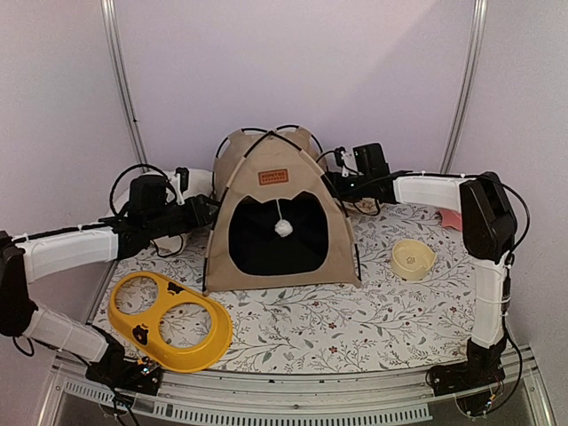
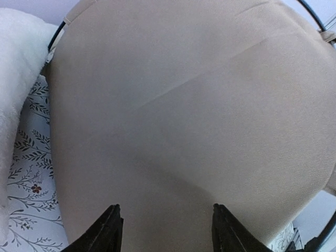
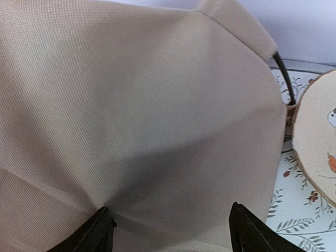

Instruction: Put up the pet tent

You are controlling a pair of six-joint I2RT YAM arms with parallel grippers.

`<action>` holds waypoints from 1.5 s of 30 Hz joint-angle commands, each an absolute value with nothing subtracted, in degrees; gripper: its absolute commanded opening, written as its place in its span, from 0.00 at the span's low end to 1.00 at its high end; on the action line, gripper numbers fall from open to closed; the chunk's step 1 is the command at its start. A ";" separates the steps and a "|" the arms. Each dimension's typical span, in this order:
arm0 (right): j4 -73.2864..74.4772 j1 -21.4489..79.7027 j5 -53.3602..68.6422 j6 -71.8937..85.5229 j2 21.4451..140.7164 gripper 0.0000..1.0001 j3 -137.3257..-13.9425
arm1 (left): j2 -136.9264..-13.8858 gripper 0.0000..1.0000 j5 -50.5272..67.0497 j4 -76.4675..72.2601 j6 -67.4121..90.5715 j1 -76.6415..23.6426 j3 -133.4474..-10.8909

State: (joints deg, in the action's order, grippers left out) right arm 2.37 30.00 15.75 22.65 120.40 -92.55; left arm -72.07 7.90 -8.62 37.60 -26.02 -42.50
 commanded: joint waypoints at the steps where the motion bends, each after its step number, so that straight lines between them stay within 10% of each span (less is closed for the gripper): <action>1: 4.18 26.48 13.60 21.27 117.53 0.78 -88.40 | -81.15 0.59 10.39 -7.96 35.23 -26.62 -48.85; 20: 1.73 18.88 11.52 18.97 98.50 0.80 -74.49 | -113.68 0.58 13.63 -1.90 32.70 -22.46 -86.42; 35: -1.02 18.57 10.29 16.72 77.24 0.99 -60.15 | -79.39 0.83 -10.01 6.99 27.57 -13.16 -60.17; 45: 2.37 18.58 14.87 19.37 64.34 0.99 -54.41 | -95.87 0.82 -6.74 9.77 24.73 -6.73 -66.77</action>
